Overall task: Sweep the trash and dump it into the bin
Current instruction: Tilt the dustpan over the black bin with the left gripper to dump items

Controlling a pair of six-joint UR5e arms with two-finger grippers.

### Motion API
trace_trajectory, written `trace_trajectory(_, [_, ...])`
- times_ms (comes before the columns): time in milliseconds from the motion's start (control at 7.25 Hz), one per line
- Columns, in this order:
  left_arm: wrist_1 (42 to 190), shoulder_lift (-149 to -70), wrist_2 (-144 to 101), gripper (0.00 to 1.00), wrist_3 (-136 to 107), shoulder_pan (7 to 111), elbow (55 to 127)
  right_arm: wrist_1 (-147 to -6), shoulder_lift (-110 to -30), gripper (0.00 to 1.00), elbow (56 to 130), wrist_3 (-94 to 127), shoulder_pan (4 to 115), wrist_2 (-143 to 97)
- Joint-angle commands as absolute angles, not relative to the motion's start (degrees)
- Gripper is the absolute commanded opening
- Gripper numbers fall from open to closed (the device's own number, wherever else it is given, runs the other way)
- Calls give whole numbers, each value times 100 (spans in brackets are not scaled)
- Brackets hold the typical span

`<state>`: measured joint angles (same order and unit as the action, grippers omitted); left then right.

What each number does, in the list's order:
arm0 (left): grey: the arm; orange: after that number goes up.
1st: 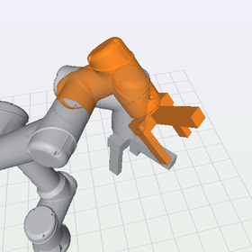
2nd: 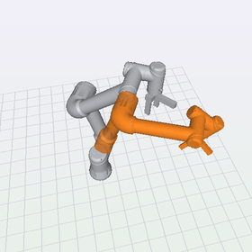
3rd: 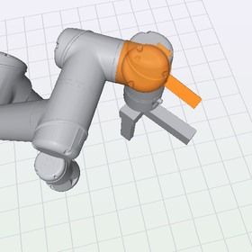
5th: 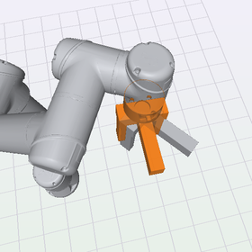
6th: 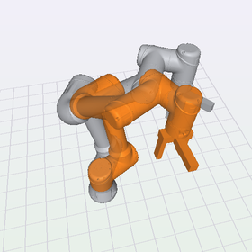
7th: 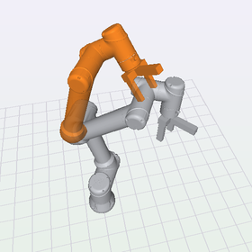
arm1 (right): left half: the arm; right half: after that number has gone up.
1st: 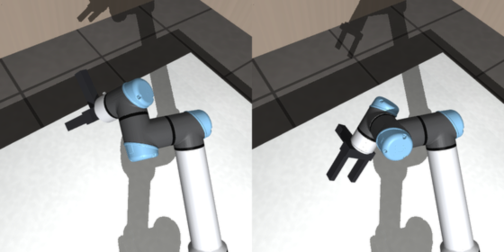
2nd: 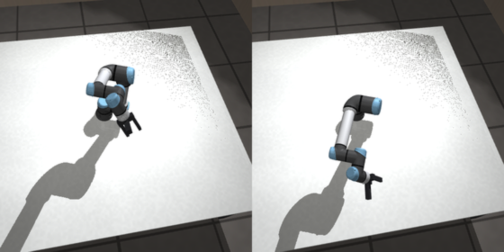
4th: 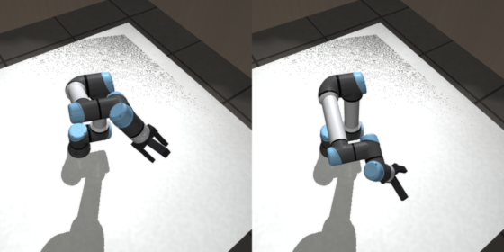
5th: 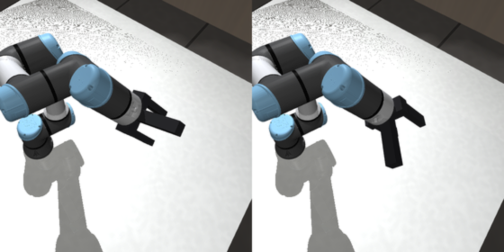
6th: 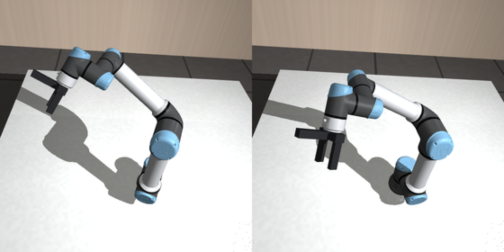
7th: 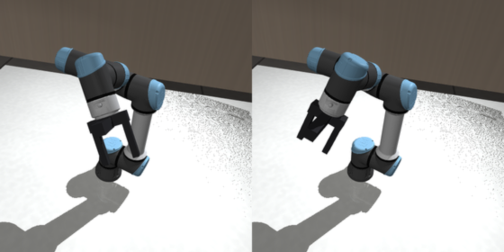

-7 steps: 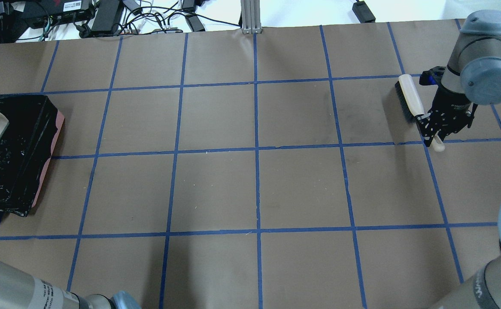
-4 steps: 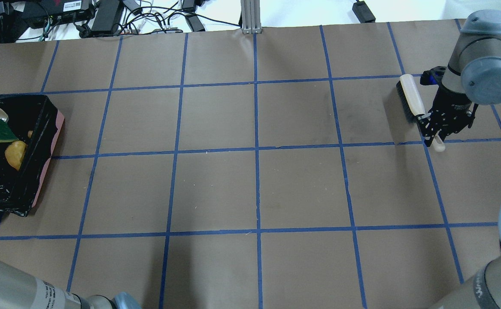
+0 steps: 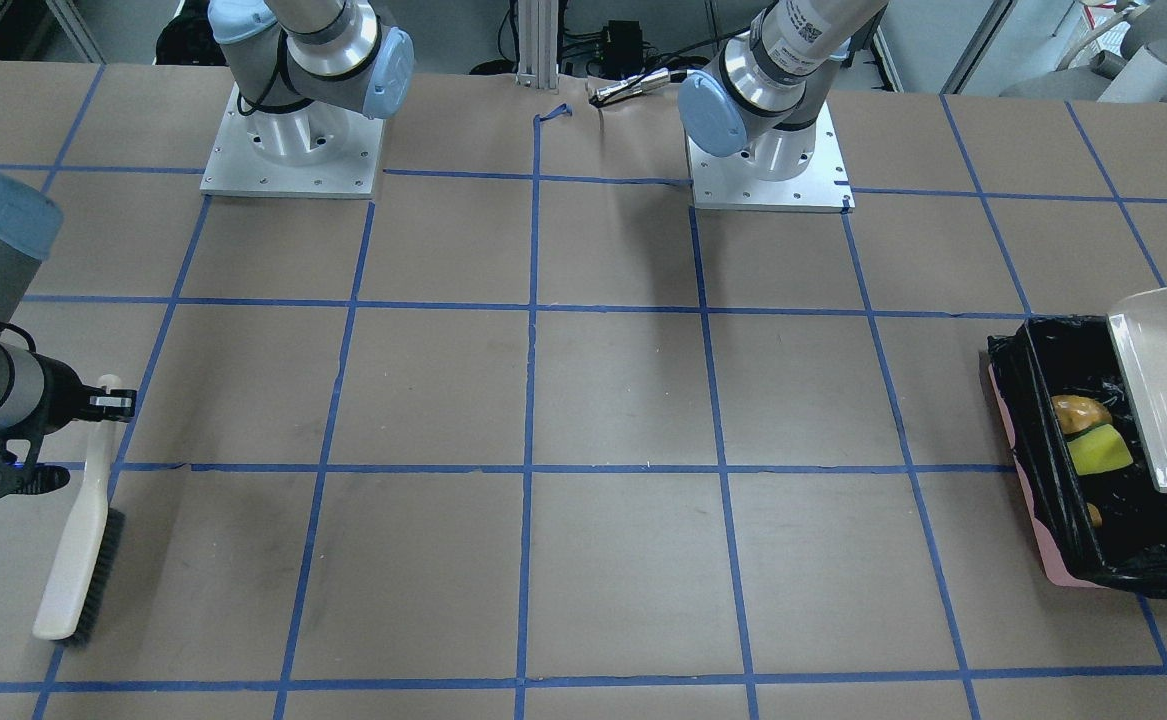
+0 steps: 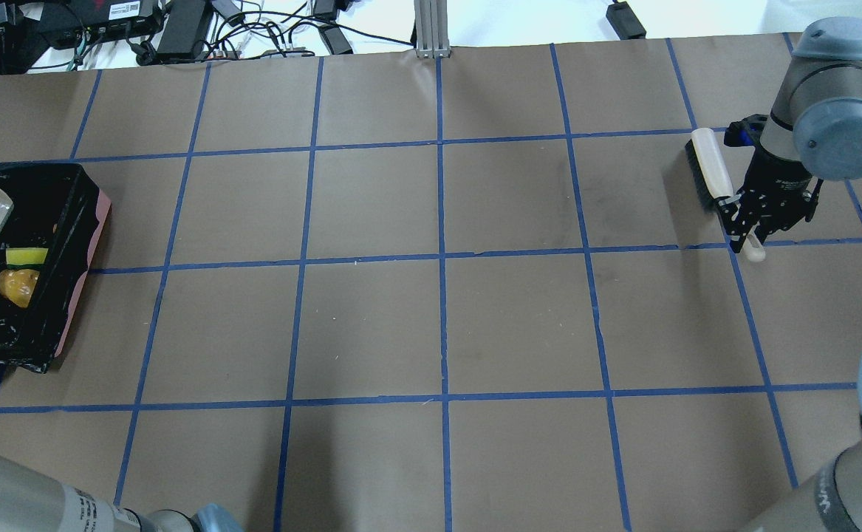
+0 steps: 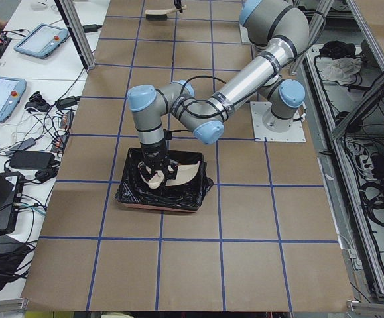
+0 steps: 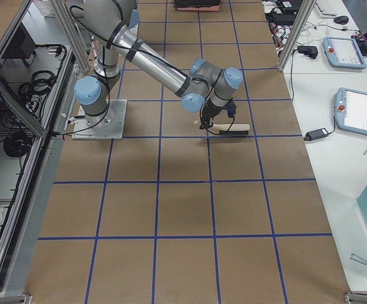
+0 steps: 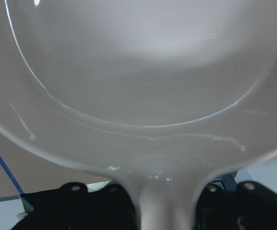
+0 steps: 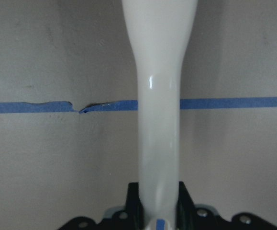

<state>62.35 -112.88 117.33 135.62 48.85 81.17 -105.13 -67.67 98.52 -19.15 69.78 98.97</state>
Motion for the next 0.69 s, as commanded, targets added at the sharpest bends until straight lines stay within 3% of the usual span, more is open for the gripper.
trace_trajectory(0, [6240,-11163,11446,0,13606,4878,8042,-10521,-6750,12,9853,-1934,6970,9896])
trace_trajectory(414, [6887,-10803,10041,0,13536,4974,8042,-10529,-6741,24,9853,-1925,6970,9896])
trace_trajectory(552, [7178,-10689,9715,0,13413,5218,8042,-10521,-6741,45,9861,-1951,6970,9896])
